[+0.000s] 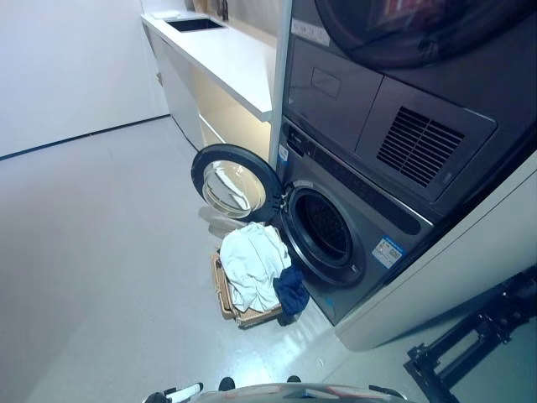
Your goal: Put the clothes in the basket into the washing machine.
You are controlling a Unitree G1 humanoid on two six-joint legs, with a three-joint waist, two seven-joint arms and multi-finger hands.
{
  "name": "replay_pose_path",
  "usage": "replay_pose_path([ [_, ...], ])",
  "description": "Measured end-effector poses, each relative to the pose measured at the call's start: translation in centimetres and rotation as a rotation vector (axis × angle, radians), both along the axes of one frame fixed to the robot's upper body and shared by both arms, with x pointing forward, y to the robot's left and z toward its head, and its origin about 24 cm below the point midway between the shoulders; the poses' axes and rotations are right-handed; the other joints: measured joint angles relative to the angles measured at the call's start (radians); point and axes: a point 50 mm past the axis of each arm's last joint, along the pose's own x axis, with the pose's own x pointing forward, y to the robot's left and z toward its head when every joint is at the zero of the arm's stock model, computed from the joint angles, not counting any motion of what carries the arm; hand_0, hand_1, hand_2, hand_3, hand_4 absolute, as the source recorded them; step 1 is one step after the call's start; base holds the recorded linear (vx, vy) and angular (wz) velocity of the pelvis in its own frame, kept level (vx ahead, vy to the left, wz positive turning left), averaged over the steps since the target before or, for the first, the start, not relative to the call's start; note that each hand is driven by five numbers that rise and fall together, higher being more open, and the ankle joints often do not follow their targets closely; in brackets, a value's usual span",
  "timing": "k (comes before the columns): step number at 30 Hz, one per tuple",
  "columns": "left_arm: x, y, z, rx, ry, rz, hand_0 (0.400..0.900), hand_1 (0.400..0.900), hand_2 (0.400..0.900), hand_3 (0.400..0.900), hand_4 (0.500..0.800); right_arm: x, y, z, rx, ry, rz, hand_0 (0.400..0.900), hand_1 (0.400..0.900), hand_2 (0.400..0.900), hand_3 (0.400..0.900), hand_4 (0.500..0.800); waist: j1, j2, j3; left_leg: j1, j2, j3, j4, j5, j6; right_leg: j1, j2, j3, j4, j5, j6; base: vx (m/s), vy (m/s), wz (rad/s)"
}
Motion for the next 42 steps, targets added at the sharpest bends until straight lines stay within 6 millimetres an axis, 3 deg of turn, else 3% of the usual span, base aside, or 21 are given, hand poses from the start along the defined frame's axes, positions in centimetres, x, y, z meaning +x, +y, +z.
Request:
replay_pose_path([
  [4,1.4,0.0,0.2,0.001,-0.034,-0.007,0.9,0.9,0.9,0.9,0.8,1.2,0.0,0.2,0.001,-0.032,-0.003,0.9,0.9,0.9,0.9,0.8,0.001,0.024,0.056,-0.047,0.009,-0.008,0.065,-0.021,-0.017,-0.009,0.018,-0.01,-0.004,0.005,-0.007,-0.01,-0.193,0.13],
  [6,2.9,0.0,0.5,0.004,-0.073,-0.01,0.9,0.9,0.9,0.9,0.8,2.1,-0.1,0.4,0.0,-0.058,-0.002,0.9,0.9,0.9,0.9,0.8,0.011,0.037,0.102,-0.11,0.023,-0.022,0.184,-0.06,-0.038,-0.022,0.038,-0.029,0.028,-0.013,-0.035,0.0,-0.212,0.3],
  [8,5.0,0.0,1.0,0.004,-0.138,-0.007,0.9,0.9,0.9,0.9,0.8,3.7,-0.1,0.8,-0.005,-0.097,0.007,0.9,0.9,0.9,0.9,0.8,0.008,0.025,0.164,-0.201,0.009,-0.05,0.362,-0.068,-0.086,-0.034,0.026,-0.048,0.064,-0.04,-0.063,0.03,-0.197,0.38],
  [9,5.2,-0.2,1.0,-0.005,-0.142,-0.001,0.9,0.9,0.9,0.9,0.8,4.0,-0.4,0.9,-0.012,-0.102,0.007,0.9,0.9,0.9,0.9,0.8,0.019,0.015,0.173,-0.22,-0.002,-0.052,0.405,-0.042,-0.111,-0.024,0.02,-0.051,0.066,-0.04,-0.071,0.03,-0.154,0.32],
  [12,5.6,-1.3,0.8,-0.045,-0.156,0.032,0.9,0.9,0.9,0.9,0.8,5.5,-1.9,1.8,-0.061,-0.15,0.015,0.9,0.9,0.9,0.9,0.8,0.011,0.012,0.2,-0.307,-0.009,-0.041,0.544,-0.031,-0.108,-0.018,0.014,-0.077,0.08,-0.057,-0.095,0.1,-0.044,0.08],
  [14,5.6,-1.4,0.8,-0.053,-0.161,0.049,0.9,0.9,0.9,0.9,0.8,6.5,-2.8,2.3,-0.093,-0.179,0.016,0.9,0.9,0.9,0.9,0.8,0.011,0.013,0.206,-0.314,-0.025,-0.028,0.495,-0.033,-0.103,-0.025,0.009,-0.08,0.08,-0.058,-0.097,0.22,0.034,-0.15],
  [16,5.6,-1.4,0.8,-0.053,-0.16,0.055,0.9,0.9,0.9,0.9,0.8,7.1,-3.4,2.7,-0.114,-0.193,0.013,0.9,0.9,0.9,0.9,0.8,0.009,0.012,0.216,-0.29,-0.044,-0.037,0.299,-0.029,-0.105,-0.028,0.006,-0.078,0.068,-0.057,-0.098,0.21,0.061,-0.21],
  [19,5.1,-1.6,0.7,-0.057,-0.147,0.06,0.9,0.9,0.9,0.9,0.8,7.4,-3.6,2.9,-0.122,-0.201,0.012,0.9,0.9,0.9,0.9,0.8,0.019,0.024,0.222,-0.255,-0.03,-0.067,0.048,-0.008,-0.116,-0.001,0.022,-0.065,0.024,-0.057,-0.097,0.32,0.127,-0.31],
  [21,4.5,-1.8,0.5,-0.057,-0.129,0.066,0.9,0.9,0.9,0.9,0.8,7.4,-3.7,2.9,-0.123,-0.202,0.009,0.9,0.9,0.9,0.9,0.8,0.035,0.044,0.229,-0.262,-0.002,-0.07,-0.003,0.012,-0.128,0.028,0.045,-0.026,-0.013,-0.056,-0.095,0.49,0.247,-0.51],
  [24,3.2,-1.9,0.1,-0.056,-0.095,0.086,0.9,0.9,0.9,0.9,0.8,7.0,-3.3,2.6,-0.111,-0.192,0.01,0.9,0.9,0.9,0.9,0.8,0.06,0.059,0.219,-0.232,0.033,-0.045,0.003,0.017,-0.116,0.064,0.052,0.03,-0.013,-0.083,-0.054,0.39,0.249,-0.23],
  [26,2.6,-2.0,0.0,-0.056,-0.082,0.09,0.9,0.9,0.9,0.9,0.8,6.4,-3.1,2.4,-0.107,-0.179,0.012,0.9,0.9,0.9,0.9,0.8,0.061,0.047,0.204,-0.232,0.008,-0.025,0.04,0.068,-0.075,0.078,0.021,0.045,-0.013,-0.114,-0.018,0.35,0.295,-0.23],
  [27,3.1,-1.8,0.2,-0.049,-0.097,0.087,0.9,0.9,0.9,0.9,0.8,6.7,-2.7,2.4,-0.096,-0.184,0.014,0.9,0.9,0.9,0.9,0.8,0.067,0.028,0.192,-0.231,-0.013,0.002,0.048,0.102,-0.024,0.078,-0.002,0.065,-0.007,-0.13,0.0,0.46,0.406,-0.24],
  [28,3.0,-1.4,0.2,-0.039,-0.096,0.087,0.9,0.9,0.9,0.9,0.8,6.6,-2.1,2.1,-0.08,-0.181,0.017,0.9,0.9,0.9,0.9,0.8,0.067,0.006,0.179,-0.229,-0.034,0.02,0.057,0.109,0.055,0.078,-0.024,0.066,0.001,-0.139,0.018,0.35,0.321,-0.13],
  [30,4.2,-0.4,0.7,-0.014,-0.138,0.077,0.9,0.9,0.9,0.9,0.8,6.9,-0.6,1.8,-0.042,-0.191,0.033,0.9,0.9,0.9,0.9,0.8,0.058,-0.032,0.158,-0.227,-0.064,0.036,0.061,0.089,0.093,0.066,-0.057,0.053,0.039,-0.145,0.032,0.26,0.287,-0.15],
  [32,6.4,0.3,1.6,0.007,-0.214,0.058,0.9,0.9,0.9,0.9,0.8,7.8,0.3,1.9,-0.018,-0.217,0.04,0.9,0.9,0.9,0.9,0.8,0.061,-0.041,0.149,-0.222,-0.072,0.04,0.072,0.06,0.11,-0.001,-0.07,0.053,0.189,-0.18,0.081,0.15,0.262,-0.11],
  [34,8.4,1.0,2.5,0.028,-0.27,0.038,0.9,0.9,0.9,0.9,0.8,9.0,0.9,2.2,0.0,-0.264,0.048,0.9,0.9,0.9,0.9,0.8,0.058,-0.041,0.149,-0.214,-0.07,0.045,0.082,0.04,0.124,-0.074,-0.078,0.057,0.358,-0.198,0.109,0.12,0.238,-0.07],
  [37,9.9,2.1,3.3,0.064,-0.307,0.019,0.9,0.9,0.9,0.9,0.8,10.8,1.6,2.9,0.01,-0.332,0.08,0.9,0.9,0.9,0.9,0.8,0.05,-0.041,0.147,-0.194,-0.074,0.053,0.081,0.024,0.142,-0.18,-0.088,0.06,0.556,-0.209,0.112,0.11,0.117,-0.02],
  [42,9.3,2.8,3.3,0.098,-0.277,0.018,0.9,0.9,0.9,0.9,0.8,12.9,2.6,3.9,0.02,-0.411,0.137,0.9,0.9,0.9,0.9,0.8,0.035,-0.036,0.153,-0.17,-0.072,0.058,0.051,0.027,0.147,-0.205,-0.037,0.061,0.219,-0.206,0.114,0.1,-0.002,0.01],
])
